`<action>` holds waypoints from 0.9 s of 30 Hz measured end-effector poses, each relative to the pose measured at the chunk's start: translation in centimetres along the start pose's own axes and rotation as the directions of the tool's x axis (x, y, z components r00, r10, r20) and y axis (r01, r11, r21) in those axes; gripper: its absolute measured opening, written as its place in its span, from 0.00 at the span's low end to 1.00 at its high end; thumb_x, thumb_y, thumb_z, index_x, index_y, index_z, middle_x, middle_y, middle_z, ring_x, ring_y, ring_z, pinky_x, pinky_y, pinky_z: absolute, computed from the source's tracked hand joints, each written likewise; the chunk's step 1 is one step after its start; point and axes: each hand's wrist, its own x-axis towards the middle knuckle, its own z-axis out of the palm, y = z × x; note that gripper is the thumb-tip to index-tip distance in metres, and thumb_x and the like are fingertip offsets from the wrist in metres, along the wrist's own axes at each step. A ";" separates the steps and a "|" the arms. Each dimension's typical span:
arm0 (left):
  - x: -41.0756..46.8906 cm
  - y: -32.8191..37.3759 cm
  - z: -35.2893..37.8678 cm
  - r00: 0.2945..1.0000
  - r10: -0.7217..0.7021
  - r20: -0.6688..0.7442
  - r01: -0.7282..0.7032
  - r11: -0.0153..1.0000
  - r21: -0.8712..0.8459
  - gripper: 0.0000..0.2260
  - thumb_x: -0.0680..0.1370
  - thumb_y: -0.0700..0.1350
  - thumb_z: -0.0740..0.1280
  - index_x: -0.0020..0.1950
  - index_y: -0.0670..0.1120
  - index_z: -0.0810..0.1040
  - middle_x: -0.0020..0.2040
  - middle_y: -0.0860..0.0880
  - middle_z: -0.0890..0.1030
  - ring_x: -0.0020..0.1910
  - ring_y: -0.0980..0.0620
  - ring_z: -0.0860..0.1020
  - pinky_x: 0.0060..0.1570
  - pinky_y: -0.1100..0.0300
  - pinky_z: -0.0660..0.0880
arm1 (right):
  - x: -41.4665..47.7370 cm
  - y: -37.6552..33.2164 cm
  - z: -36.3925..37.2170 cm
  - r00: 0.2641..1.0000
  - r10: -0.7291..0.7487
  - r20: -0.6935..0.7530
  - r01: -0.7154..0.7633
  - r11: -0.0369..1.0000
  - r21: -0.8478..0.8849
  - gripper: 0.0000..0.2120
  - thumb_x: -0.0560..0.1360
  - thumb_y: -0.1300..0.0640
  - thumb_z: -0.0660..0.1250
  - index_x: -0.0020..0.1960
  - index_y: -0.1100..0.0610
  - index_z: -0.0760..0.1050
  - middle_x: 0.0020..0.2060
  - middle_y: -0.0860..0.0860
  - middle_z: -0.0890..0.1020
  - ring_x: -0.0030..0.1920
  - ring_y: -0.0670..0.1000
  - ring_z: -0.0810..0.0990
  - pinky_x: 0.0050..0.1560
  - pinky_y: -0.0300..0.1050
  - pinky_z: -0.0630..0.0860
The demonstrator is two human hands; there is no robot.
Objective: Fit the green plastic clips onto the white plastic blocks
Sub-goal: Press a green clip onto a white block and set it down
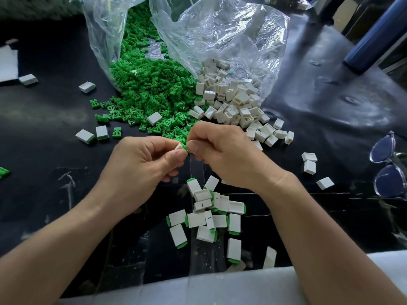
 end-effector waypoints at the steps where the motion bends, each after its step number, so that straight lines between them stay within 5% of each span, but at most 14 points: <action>1: 0.0 0.0 0.0 1.000 0.007 0.003 -0.007 1.000 0.002 0.06 0.66 0.48 0.67 0.40 0.50 0.81 0.32 0.44 0.82 0.27 0.60 0.77 0.28 0.70 0.73 | 0.0 0.0 -0.1 1.000 -0.007 0.003 0.007 1.000 -0.003 0.07 0.77 0.59 0.62 0.40 0.53 0.70 0.33 0.51 0.76 0.37 0.51 0.73 0.41 0.45 0.69; 5: -0.1 0.0 -0.1 1.000 0.016 -0.003 -0.016 1.000 -0.018 0.06 0.66 0.48 0.67 0.40 0.49 0.81 0.32 0.50 0.82 0.26 0.61 0.76 0.27 0.70 0.73 | -0.1 -0.2 0.0 0.999 -0.035 -0.017 0.035 0.999 -0.030 0.08 0.77 0.59 0.62 0.39 0.53 0.69 0.33 0.53 0.76 0.37 0.52 0.73 0.40 0.48 0.69; 9: -0.1 -0.7 -0.3 0.996 0.084 0.003 -0.084 0.984 0.160 0.04 0.71 0.45 0.68 0.38 0.53 0.80 0.33 0.52 0.82 0.26 0.61 0.77 0.26 0.71 0.73 | 0.0 -0.4 0.3 0.997 -0.077 0.020 0.078 0.988 -0.136 0.08 0.77 0.59 0.61 0.39 0.54 0.68 0.30 0.46 0.70 0.36 0.50 0.69 0.38 0.46 0.64; 15: -0.1 -1.4 -0.7 0.989 0.146 0.034 -0.148 0.927 0.345 0.05 0.73 0.43 0.70 0.37 0.52 0.80 0.31 0.49 0.80 0.26 0.57 0.75 0.31 0.56 0.74 | -0.1 -0.6 0.3 0.988 -0.141 0.070 0.154 0.956 -0.248 0.07 0.77 0.60 0.61 0.40 0.55 0.67 0.34 0.47 0.69 0.38 0.50 0.68 0.43 0.50 0.67; 19: -0.2 -1.1 -0.6 0.987 0.147 0.065 -0.161 0.932 0.324 0.04 0.72 0.45 0.70 0.38 0.53 0.81 0.32 0.51 0.81 0.26 0.55 0.76 0.27 0.61 0.74 | -0.1 -0.6 0.4 0.981 -0.173 0.086 0.190 0.946 -0.262 0.08 0.77 0.61 0.61 0.40 0.54 0.66 0.33 0.47 0.69 0.38 0.51 0.69 0.41 0.49 0.67; 24: 0.2 -0.2 -0.4 0.996 0.091 -0.011 -0.091 0.995 -0.035 0.06 0.66 0.47 0.68 0.41 0.49 0.81 0.35 0.48 0.83 0.28 0.59 0.79 0.28 0.69 0.75 | 0.0 -0.2 0.4 0.992 -0.069 -0.104 0.072 0.997 0.019 0.08 0.76 0.58 0.64 0.39 0.59 0.73 0.28 0.44 0.70 0.30 0.45 0.68 0.34 0.41 0.65; 27: 0.4 0.0 -0.4 0.993 0.109 -0.053 -0.116 0.982 -0.148 0.08 0.66 0.45 0.69 0.44 0.49 0.80 0.36 0.51 0.84 0.31 0.58 0.80 0.29 0.67 0.76 | 0.1 -0.2 0.1 0.995 0.096 -0.041 -0.078 0.947 0.312 0.19 0.76 0.47 0.61 0.39 0.62 0.75 0.29 0.50 0.77 0.31 0.47 0.75 0.33 0.41 0.73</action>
